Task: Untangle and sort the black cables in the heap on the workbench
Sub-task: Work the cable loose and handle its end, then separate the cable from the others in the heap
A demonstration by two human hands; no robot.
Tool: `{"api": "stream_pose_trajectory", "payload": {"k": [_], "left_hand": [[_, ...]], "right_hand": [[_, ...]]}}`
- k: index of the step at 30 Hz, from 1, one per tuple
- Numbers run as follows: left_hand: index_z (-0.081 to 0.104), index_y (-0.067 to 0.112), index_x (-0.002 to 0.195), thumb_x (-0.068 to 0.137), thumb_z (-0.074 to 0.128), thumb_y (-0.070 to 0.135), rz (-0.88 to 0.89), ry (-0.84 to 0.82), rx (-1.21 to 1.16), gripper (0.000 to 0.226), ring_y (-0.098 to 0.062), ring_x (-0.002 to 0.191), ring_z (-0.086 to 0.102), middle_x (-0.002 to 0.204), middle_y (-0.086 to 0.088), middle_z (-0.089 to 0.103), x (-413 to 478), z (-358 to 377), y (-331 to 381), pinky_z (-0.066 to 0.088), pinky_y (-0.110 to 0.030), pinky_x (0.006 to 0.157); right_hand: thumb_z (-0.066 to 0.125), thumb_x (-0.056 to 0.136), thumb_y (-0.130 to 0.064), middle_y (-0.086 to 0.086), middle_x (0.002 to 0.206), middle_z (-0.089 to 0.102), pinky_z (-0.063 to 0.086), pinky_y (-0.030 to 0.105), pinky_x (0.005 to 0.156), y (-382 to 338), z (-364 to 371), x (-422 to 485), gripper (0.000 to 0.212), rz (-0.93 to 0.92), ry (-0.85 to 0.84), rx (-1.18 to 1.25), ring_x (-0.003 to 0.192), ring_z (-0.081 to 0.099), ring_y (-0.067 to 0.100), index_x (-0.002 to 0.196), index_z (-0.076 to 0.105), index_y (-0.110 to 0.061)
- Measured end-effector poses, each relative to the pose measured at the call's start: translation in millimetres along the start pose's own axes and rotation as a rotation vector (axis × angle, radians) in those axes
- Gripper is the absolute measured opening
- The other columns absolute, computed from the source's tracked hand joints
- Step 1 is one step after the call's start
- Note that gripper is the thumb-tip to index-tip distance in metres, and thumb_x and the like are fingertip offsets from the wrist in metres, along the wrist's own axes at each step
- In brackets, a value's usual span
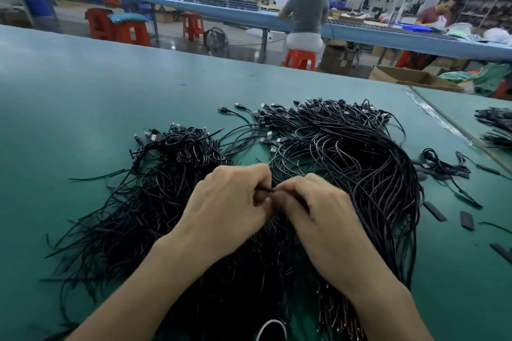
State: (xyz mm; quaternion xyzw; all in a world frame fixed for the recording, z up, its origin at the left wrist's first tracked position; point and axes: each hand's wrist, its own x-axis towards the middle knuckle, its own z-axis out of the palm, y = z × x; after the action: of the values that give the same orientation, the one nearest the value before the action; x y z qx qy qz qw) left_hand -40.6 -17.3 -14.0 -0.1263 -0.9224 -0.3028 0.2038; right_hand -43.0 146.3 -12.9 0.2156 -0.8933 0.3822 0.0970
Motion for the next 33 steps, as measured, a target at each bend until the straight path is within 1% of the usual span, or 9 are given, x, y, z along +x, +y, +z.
{"api": "stream_pose_trajectory", "payload": {"k": [5,9,13,15,18,21,25,30,33], "left_hand": [[0.066,0.027,0.064,0.083,0.072,0.039,0.001,0.149,-0.375,0.023,-0.003,0.044,0.039,0.047,0.016,0.047,3,-5,11,0.029,-0.011,0.048],[0.072,0.025,0.067,0.086,0.074,0.038,0.025,0.261,-0.310,0.023,-0.006,0.043,0.046,0.049,0.013,0.055,1,-8,14,0.029,-0.009,0.046],[0.066,0.026,0.065,0.084,0.071,0.052,0.000,0.512,-0.144,0.033,-0.008,0.045,0.043,0.047,0.014,0.049,5,-25,-2,0.030,-0.008,0.047],[0.064,0.025,0.064,0.086,0.068,0.055,-0.026,0.503,-0.156,0.038,-0.007,0.043,0.042,0.045,0.013,0.047,5,-27,-5,0.030,-0.009,0.048],[0.058,0.024,0.060,0.086,0.058,0.062,-0.136,0.288,-0.143,0.046,-0.006,0.039,0.042,0.043,0.012,0.048,5,-19,-5,0.034,-0.016,0.047],[0.060,0.018,0.056,0.084,0.049,0.069,-0.353,-0.292,-0.348,0.059,-0.003,0.033,0.029,0.036,0.013,0.035,5,-24,-7,0.039,-0.019,0.049],[0.056,0.022,0.054,0.095,0.050,0.060,-0.238,-0.801,-0.874,0.056,-0.008,0.037,0.024,0.043,0.009,0.031,2,-37,-3,0.024,-0.016,0.039],[0.062,0.016,0.066,0.101,0.051,0.041,-0.003,-1.001,-1.497,0.045,-0.005,0.037,0.023,0.044,0.004,0.024,-2,-49,3,0.014,-0.022,0.036],[0.063,0.015,0.071,0.102,0.049,0.037,-0.060,-0.894,-1.780,0.040,-0.007,0.042,0.024,0.051,0.006,0.024,1,-50,8,0.017,-0.018,0.037]], "right_hand": [[0.063,0.093,-0.029,-0.011,0.075,0.056,0.039,0.011,0.064,4,-11,2,0.012,-0.002,0.275,0.036,0.076,0.055,0.008,0.085,0.073,-0.029],[0.061,0.095,-0.027,-0.013,0.073,0.055,0.039,0.009,0.064,-3,-9,1,0.014,-0.013,0.382,-0.009,0.074,0.054,0.006,0.087,0.073,-0.024],[0.059,0.096,-0.025,-0.011,0.070,0.059,0.037,0.001,0.059,9,-30,1,0.016,0.075,0.556,-0.028,0.068,0.055,-0.007,0.092,0.073,-0.018],[0.059,0.098,-0.026,-0.006,0.065,0.058,0.037,0.003,0.056,16,-34,1,0.016,0.122,0.546,-0.039,0.062,0.053,-0.004,0.089,0.073,-0.021],[0.058,0.099,-0.025,-0.005,0.066,0.058,0.038,0.006,0.056,22,-28,2,0.018,0.165,0.511,-0.052,0.057,0.052,-0.001,0.093,0.074,-0.020],[0.058,0.099,-0.023,-0.013,0.066,0.058,0.038,0.003,0.058,28,-29,2,0.017,0.199,0.572,-0.047,0.065,0.055,-0.009,0.096,0.074,-0.018],[0.058,0.099,-0.020,-0.018,0.064,0.057,0.037,0.002,0.059,32,-32,2,0.013,0.192,0.660,-0.034,0.067,0.056,-0.011,0.092,0.068,-0.025],[0.060,0.098,-0.021,-0.013,0.054,0.056,0.037,0.005,0.051,31,-30,1,0.018,0.163,0.613,-0.019,0.058,0.055,-0.005,0.083,0.066,-0.028],[0.063,0.096,-0.022,-0.019,0.061,0.064,0.037,0.006,0.045,24,-23,1,0.028,0.134,0.423,0.018,0.050,0.054,-0.003,0.072,0.061,-0.037]]}}
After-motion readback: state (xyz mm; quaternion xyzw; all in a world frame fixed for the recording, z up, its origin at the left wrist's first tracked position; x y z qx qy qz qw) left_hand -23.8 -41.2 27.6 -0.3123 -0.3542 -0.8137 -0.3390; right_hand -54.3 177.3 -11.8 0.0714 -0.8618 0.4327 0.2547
